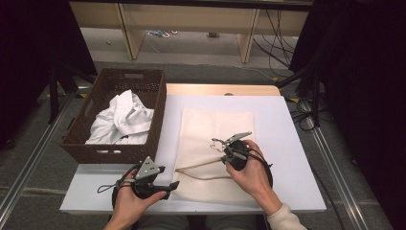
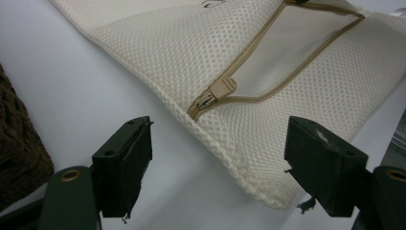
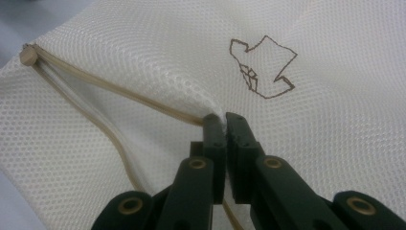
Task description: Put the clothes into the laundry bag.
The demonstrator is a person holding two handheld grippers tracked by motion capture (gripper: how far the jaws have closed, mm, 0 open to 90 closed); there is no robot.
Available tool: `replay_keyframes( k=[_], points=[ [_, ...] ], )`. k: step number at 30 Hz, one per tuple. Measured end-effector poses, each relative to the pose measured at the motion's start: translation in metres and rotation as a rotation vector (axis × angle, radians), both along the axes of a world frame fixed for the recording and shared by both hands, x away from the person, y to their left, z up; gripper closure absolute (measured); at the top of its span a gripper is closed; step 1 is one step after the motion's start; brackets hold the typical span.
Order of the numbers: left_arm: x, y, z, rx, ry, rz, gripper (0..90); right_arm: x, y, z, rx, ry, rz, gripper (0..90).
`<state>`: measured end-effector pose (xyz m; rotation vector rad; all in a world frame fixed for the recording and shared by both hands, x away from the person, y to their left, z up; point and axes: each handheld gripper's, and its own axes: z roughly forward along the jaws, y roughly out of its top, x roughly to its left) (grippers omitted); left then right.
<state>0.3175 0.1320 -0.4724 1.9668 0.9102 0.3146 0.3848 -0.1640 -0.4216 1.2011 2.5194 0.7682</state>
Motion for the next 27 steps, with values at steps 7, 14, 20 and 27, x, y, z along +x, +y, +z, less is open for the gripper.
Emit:
replay_keyframes(
  k=[7, 14, 20, 27],
  points=[
    [-0.003, 0.0, 0.013, 0.009, -0.051, -0.009, 24.3, -0.002, -0.002, 0.003, 0.03, -0.023, -0.023, 88.6],
    [-0.005, 0.011, 0.058, 0.041, -0.204, 0.015, 21.9, -0.005, -0.004, 0.009, 0.058, -0.088, -0.011, 88.6],
    [0.029, 0.04, 0.091, 0.092, -0.279, 0.13, 12.1, -0.009, -0.003, 0.013, 0.076, -0.087, -0.035, 88.6],
    [0.091, 0.076, 0.105, 0.203, -0.202, 0.297, 8.6, -0.009, -0.004, 0.019, 0.075, -0.136, -0.022, 88.6]
  ],
)
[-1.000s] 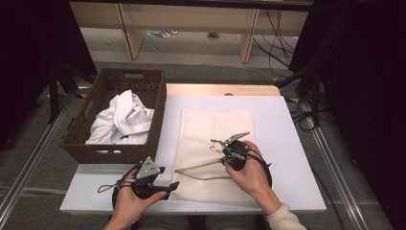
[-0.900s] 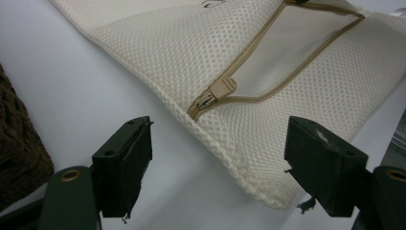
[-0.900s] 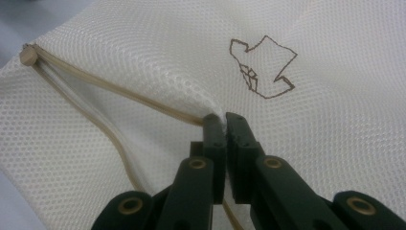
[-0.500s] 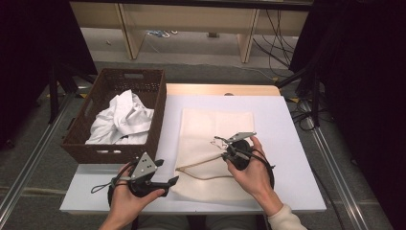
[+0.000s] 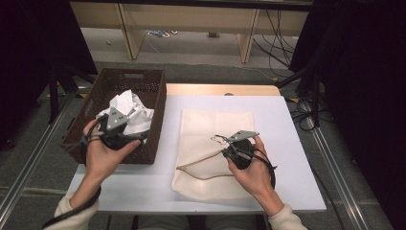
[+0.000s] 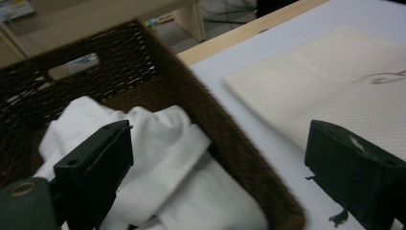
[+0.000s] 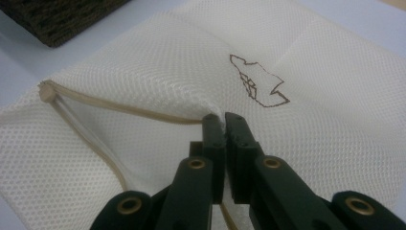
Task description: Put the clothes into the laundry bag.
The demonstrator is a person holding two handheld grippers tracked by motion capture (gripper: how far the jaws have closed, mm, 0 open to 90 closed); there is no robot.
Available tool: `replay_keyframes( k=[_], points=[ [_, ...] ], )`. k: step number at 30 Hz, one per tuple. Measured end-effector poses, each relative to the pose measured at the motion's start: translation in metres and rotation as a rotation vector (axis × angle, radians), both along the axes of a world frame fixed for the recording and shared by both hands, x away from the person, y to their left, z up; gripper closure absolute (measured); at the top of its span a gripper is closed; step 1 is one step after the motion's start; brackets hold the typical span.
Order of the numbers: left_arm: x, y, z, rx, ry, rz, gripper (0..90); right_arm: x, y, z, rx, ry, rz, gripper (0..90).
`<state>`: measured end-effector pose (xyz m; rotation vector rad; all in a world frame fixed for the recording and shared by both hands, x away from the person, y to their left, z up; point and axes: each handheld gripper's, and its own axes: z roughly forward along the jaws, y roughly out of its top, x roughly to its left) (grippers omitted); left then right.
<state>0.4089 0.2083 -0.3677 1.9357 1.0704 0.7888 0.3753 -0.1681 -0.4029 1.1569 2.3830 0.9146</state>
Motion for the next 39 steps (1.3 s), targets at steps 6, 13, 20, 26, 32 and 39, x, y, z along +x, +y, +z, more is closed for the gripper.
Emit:
replay_keyframes(
  k=[6, 13, 20, 26, 32, 39],
  points=[
    [0.052, 0.026, 0.0, 0.027, 0.1, 0.067, 7.0, -0.001, -0.001, 0.002, 0.021, 0.008, -0.01, 88.6],
    [0.101, 0.041, -0.018, 0.051, 0.208, 0.135, 5.2, -0.001, -0.001, 0.003, 0.016, -0.003, -0.003, 88.6],
    [0.129, 0.051, -0.045, 0.038, 0.366, 0.278, 1.9, -0.003, 0.0, 0.005, 0.022, -0.006, -0.016, 88.6],
    [0.141, 0.056, -0.062, 0.06, 0.447, 0.321, 0.0, -0.001, 0.0, 0.002, 0.001, -0.026, 0.013, 88.5],
    [0.147, 0.058, -0.073, 0.014, 0.495, 0.346, 0.0, -0.001, 0.001, 0.001, 0.001, -0.014, 0.009, 88.4],
    [0.148, 0.048, -0.082, -0.026, 0.513, 0.337, 0.0, -0.002, 0.002, 0.0, 0.009, -0.002, -0.003, 88.4]
  ],
)
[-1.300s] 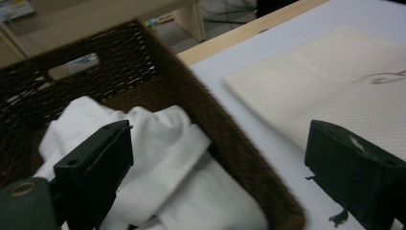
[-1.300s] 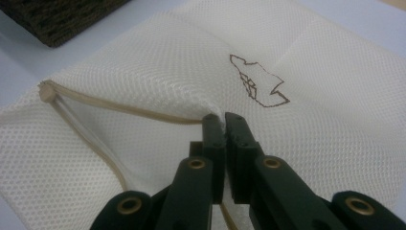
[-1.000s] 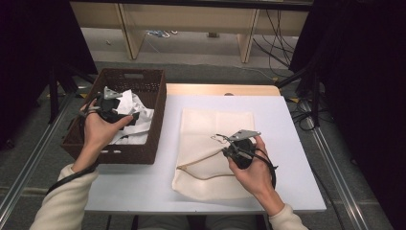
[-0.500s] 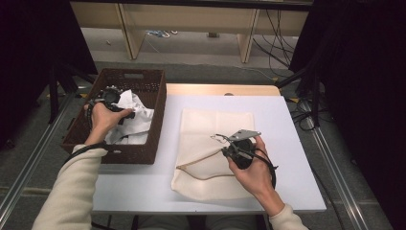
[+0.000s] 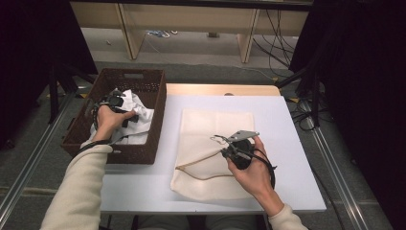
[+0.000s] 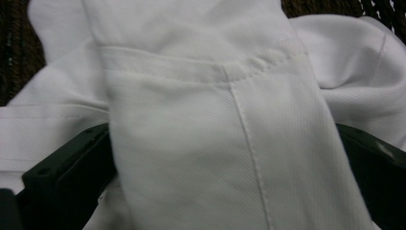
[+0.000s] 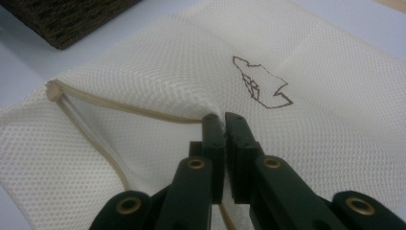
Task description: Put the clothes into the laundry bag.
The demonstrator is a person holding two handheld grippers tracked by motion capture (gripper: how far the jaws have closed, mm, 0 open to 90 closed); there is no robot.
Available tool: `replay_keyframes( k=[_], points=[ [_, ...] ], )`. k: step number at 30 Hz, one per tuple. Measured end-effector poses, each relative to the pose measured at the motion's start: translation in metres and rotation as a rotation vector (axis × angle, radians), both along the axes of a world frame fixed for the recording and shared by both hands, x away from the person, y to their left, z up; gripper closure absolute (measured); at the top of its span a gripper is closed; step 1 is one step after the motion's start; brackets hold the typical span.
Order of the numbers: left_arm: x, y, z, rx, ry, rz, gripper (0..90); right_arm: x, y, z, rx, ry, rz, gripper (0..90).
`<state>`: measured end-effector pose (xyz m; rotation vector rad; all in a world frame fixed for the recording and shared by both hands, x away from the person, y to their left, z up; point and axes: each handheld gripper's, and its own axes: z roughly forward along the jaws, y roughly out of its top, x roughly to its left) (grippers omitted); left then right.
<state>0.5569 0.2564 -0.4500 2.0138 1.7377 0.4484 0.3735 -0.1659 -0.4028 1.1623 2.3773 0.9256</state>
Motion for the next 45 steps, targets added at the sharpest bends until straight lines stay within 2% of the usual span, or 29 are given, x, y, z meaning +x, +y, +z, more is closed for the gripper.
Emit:
replay_keyframes(
  k=[1, 3, 4, 6, 8, 12, 13, 14, 16, 18, 19, 20, 21, 24, 25, 29, 32, 34, 37, 38, 41, 45],
  points=[
    [0.0, -0.001, -0.002, 0.002, -0.006, 0.0, 0.0, 0.001, -0.001, 0.001, -0.009, -0.006, 0.01, 88.4],
    [0.001, -0.001, -0.003, 0.006, 0.017, -0.002, 0.0, 0.0, 0.0, 0.002, 0.002, 0.012, -0.004, 88.4],
    [0.001, 0.0, -0.006, 0.004, 0.003, -0.005, 0.0, 0.0, -0.001, 0.001, -0.002, 0.004, 0.001, 88.4],
    [0.002, 0.001, -0.009, 0.015, 0.02, -0.021, 0.0, 0.0, -0.001, 0.001, -0.003, 0.004, 0.0, 88.4],
    [0.002, 0.0, -0.013, 0.001, 0.046, -0.023, 0.0, 0.001, -0.001, 0.0, -0.01, -0.009, 0.012, 88.4],
    [0.001, -0.001, -0.02, -0.003, 0.079, -0.049, 3.2, 0.0, -0.001, 0.001, 0.0, 0.007, -0.001, 88.3],
    [0.001, -0.001, -0.02, -0.001, 0.081, -0.049, 6.1, 0.001, -0.002, 0.0, -0.009, -0.013, 0.012, 88.2],
    [0.001, 0.0, -0.019, 0.004, 0.083, -0.055, 8.6, -0.001, 0.0, 0.001, 0.004, 0.012, -0.004, 88.2],
    [0.001, 0.0, -0.017, 0.004, 0.088, -0.065, 15.2, 0.0, -0.001, 0.001, -0.007, -0.005, 0.007, 88.2],
    [0.001, 0.001, -0.016, -0.003, 0.09, -0.071, 22.9, 0.0, 0.0, 0.001, -0.003, 0.003, 0.004, 88.2],
    [0.0, 0.001, -0.015, -0.001, 0.091, -0.068, 26.8, 0.001, -0.001, 0.001, -0.008, -0.008, 0.015, 88.1],
    [0.0, 0.002, -0.013, -0.015, 0.094, -0.076, 33.4, 0.0, -0.001, 0.001, -0.005, 0.0, 0.006, 88.1],
    [0.0, 0.003, -0.012, -0.037, 0.102, -0.085, 42.0, 0.001, -0.002, 0.0, -0.01, -0.012, 0.014, 88.1],
    [0.0, 0.004, -0.01, -0.053, 0.107, -0.086, 51.8, -0.001, -0.001, 0.002, 0.006, 0.011, -0.003, 88.1],
    [0.0, 0.004, -0.01, -0.06, 0.106, -0.086, 56.6, 0.0, -0.002, 0.002, -0.002, -0.005, 0.006, 88.1],
    [-0.002, 0.003, -0.007, -0.046, 0.094, -0.106, 66.1, 0.0, -0.002, 0.001, 0.005, 0.004, -0.002, 88.1],
    [-0.003, 0.004, -0.005, -0.046, 0.085, -0.115, 70.0, 0.0, -0.002, 0.001, 0.006, 0.0, -0.001, 88.1],
    [-0.005, 0.005, -0.002, -0.041, 0.074, -0.12, 70.9, 0.001, -0.003, 0.001, -0.005, -0.015, 0.012, 88.1],
    [-0.008, 0.007, 0.006, -0.039, 0.028, -0.123, 71.6, 0.0, -0.003, 0.003, 0.009, -0.005, 0.002, 88.2],
    [-0.01, 0.007, 0.009, -0.041, 0.002, -0.124, 71.7, 0.001, -0.004, 0.002, 0.001, -0.024, 0.01, 88.2],
    [-0.015, 0.01, 0.023, -0.05, -0.068, -0.116, 71.9, 0.0, -0.004, 0.003, 0.009, -0.023, 0.007, 88.4],
    [-0.026, 0.018, 0.037, -0.091, -0.191, -0.116, 71.8, 0.0, -0.004, 0.005, 0.024, -0.042, 0.012, 88.5]
  ],
)
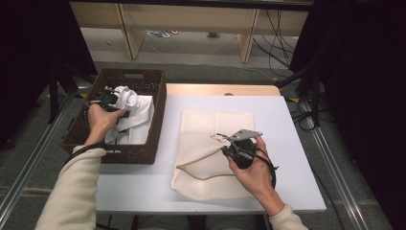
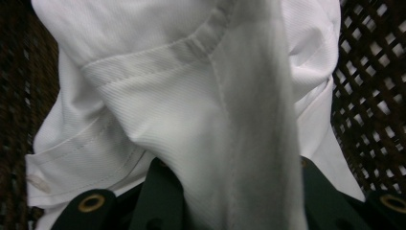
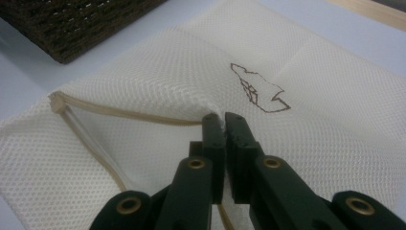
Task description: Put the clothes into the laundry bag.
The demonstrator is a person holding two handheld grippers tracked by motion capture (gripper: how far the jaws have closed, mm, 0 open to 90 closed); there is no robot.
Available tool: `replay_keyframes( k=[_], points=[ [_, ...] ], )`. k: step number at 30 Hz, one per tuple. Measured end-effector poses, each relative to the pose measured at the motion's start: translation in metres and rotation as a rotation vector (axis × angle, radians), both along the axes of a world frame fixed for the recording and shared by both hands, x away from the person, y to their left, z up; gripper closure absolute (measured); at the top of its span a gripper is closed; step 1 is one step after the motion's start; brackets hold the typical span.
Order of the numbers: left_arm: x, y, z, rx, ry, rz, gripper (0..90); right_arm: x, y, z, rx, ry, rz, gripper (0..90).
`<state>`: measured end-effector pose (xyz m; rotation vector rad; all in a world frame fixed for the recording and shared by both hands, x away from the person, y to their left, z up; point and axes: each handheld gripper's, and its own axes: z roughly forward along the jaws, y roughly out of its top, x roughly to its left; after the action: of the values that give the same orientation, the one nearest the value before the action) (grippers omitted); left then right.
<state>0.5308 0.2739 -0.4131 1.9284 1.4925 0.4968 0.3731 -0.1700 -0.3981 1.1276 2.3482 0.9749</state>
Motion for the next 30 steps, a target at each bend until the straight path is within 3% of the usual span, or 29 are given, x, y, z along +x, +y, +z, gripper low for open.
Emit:
replay_keyframes(
  k=[1, 2, 6, 12, 13, 17, 19, 25, 30],
  points=[
    [-0.003, 0.003, 0.003, -0.002, -0.024, -0.003, 71.8, -0.002, 0.001, 0.001, 0.012, 0.009, -0.018, 88.5],
    [-0.007, 0.005, 0.007, 0.002, -0.049, -0.007, 71.8, -0.001, 0.0, 0.0, 0.006, -0.013, -0.009, 88.5],
    [-0.018, 0.01, 0.017, -0.003, -0.129, -0.011, 71.8, -0.002, 0.001, 0.001, 0.032, 0.01, -0.02, 88.5],
    [-0.037, 0.009, 0.035, -0.05, -0.255, -0.004, 71.8, 0.001, 0.0, -0.001, 0.008, -0.024, 0.025, 88.5],
    [-0.04, 0.009, 0.039, -0.049, -0.273, -0.008, 71.9, -0.001, 0.001, -0.001, 0.025, -0.006, -0.006, 88.5],
    [-0.054, 0.007, 0.053, -0.054, -0.343, -0.022, 71.8, 0.0, 0.0, 0.0, 0.016, -0.015, 0.005, 88.5],
    [-0.06, 0.005, 0.058, -0.066, -0.377, -0.034, 71.8, -0.002, 0.001, 0.001, 0.03, 0.003, -0.006, 88.5],
    [-0.072, 0.0, 0.072, -0.076, -0.421, -0.052, 71.8, 0.001, 0.001, -0.001, 0.017, -0.024, 0.021, 88.5],
    [-0.081, -0.001, 0.078, -0.092, -0.456, -0.054, 71.7, 0.002, 0.0, -0.001, 0.014, -0.019, 0.022, 88.5]
  ],
)
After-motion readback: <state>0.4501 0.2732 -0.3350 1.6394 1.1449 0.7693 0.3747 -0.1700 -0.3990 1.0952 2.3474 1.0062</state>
